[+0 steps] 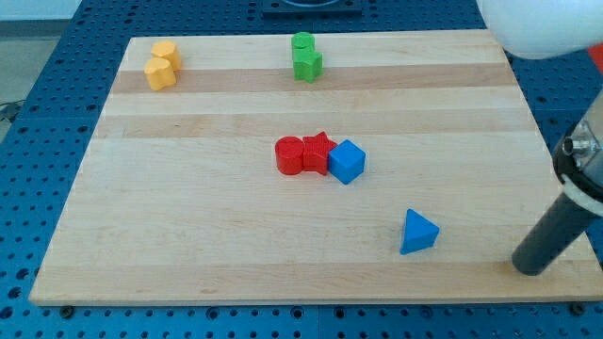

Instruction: Keep blue triangle below blue cube

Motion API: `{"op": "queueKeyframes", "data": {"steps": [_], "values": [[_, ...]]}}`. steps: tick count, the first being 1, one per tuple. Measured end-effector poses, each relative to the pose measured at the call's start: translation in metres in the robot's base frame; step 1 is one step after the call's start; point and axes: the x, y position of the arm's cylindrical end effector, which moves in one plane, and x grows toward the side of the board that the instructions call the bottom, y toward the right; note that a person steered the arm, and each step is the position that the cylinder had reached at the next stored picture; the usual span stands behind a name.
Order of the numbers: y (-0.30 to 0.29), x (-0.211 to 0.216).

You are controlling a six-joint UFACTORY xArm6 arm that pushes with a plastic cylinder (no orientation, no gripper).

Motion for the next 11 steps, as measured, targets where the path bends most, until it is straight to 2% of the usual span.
{"op": "queueKeyframes", "data": {"steps": [1, 3, 4, 7, 9, 11], "values": [[-0.077, 0.003], [-0.077, -0.008], [-0.088, -0.055], [-0.127, -0.055], [-0.128, -0.12], [-0.128, -0.12]]}}
